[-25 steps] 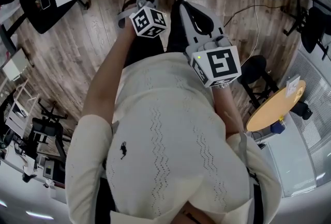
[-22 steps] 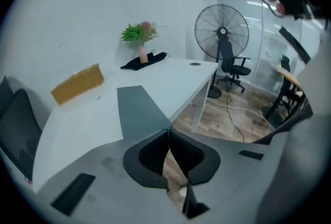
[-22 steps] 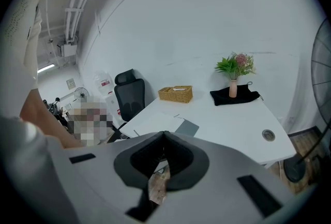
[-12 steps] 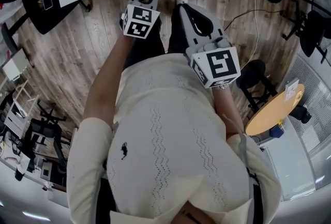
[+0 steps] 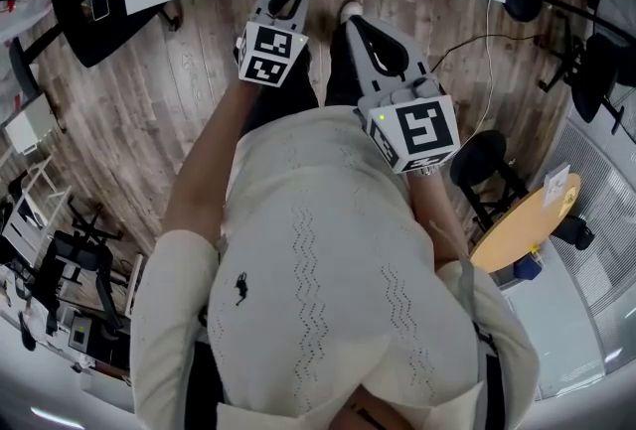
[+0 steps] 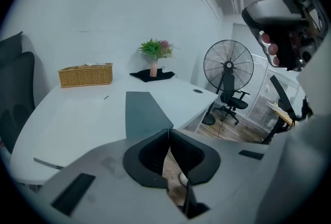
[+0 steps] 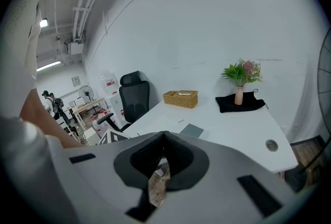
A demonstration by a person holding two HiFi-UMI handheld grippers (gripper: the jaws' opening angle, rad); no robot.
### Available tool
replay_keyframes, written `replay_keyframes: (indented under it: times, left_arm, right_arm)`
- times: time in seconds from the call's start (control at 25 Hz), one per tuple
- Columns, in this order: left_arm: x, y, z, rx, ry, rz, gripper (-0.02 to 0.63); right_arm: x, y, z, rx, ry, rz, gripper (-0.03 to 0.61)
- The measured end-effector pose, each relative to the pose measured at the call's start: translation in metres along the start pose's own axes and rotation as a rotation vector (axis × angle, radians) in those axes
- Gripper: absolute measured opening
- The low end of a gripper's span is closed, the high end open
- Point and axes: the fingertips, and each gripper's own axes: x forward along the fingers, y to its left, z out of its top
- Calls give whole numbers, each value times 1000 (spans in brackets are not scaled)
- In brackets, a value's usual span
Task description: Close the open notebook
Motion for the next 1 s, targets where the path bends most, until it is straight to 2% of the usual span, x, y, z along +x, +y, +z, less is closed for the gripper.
replay_keyframes:
  times: [1.0]
  left_arm:
    - [-31, 9, 24, -43, -95, 78, 23]
  right_arm:
    - [2, 27, 28, -100, -57, 82, 2]
